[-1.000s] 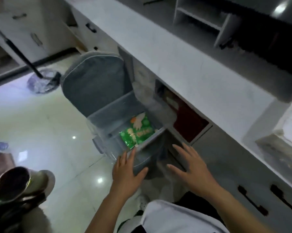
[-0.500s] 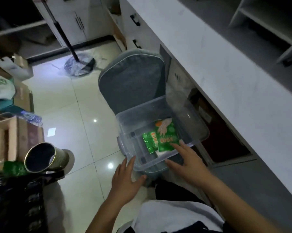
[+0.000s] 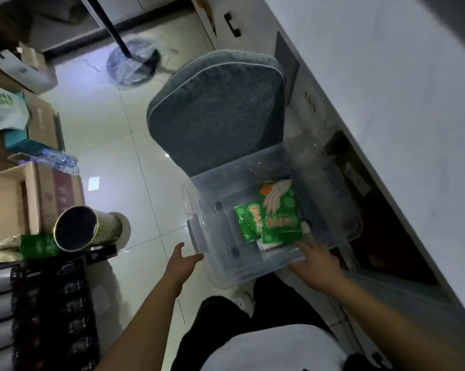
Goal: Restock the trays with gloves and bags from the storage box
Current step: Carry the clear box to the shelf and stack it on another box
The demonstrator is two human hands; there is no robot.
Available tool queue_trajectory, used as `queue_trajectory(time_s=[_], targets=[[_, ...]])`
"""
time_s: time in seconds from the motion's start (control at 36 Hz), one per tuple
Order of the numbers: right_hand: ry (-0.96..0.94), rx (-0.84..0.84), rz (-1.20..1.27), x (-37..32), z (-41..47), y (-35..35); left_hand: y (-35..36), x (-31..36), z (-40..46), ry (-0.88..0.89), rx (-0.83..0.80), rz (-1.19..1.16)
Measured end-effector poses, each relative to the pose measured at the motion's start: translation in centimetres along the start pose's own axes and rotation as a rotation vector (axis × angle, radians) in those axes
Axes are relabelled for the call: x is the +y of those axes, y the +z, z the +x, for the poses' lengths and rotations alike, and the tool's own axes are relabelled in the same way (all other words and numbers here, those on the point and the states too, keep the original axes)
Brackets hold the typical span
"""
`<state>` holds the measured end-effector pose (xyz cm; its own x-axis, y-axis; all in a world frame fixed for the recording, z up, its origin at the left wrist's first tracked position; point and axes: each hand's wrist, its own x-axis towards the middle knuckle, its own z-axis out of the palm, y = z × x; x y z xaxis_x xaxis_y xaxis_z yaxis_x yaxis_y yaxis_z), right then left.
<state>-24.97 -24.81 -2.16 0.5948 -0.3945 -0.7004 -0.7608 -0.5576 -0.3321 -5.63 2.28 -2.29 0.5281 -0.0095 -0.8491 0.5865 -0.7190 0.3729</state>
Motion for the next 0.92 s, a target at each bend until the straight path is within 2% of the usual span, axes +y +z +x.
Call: queue_trajectory(time_s=[0.08,0.17,0.33,0.47,0.61,0.72,0.81,0.92], targets=[[-0.026,-0.096,-0.178,0.1,0.5,1.9,0.5,0.5,1.9,-0.068,-0.036,-0.088],[-0.046,-0.164,-0.250,0.6,0.7,3.9,1.0,1.0,3.5,-0.082,-0.046,-0.138],[-0.064,-0.123,-0.297,1.6,0.0,6.0,1.5,1.9,6.6,-0.079,-0.071,-0.224],[-0.013,-0.118,-0.315,1.4,-0.7,6.0,1.4,2.6,7.6,-0.057,0.005,-0.235],[0.077,-0.108,-0.215,-0.3,-0.5,6.0,1.7,2.5,7.5,-0.018,0.121,-0.184],[0.172,-0.083,-0.037,-1.6,0.1,6.2,2.7,2.3,7.2,0.105,0.168,-0.129],[0.237,-0.077,0.066,-2.5,0.3,6.2,3.1,2.3,6.9,0.132,0.213,-0.120],[0.207,0.029,0.156,-3.8,0.8,4.9,1.9,2.1,6.1,0.215,0.265,-0.099]])
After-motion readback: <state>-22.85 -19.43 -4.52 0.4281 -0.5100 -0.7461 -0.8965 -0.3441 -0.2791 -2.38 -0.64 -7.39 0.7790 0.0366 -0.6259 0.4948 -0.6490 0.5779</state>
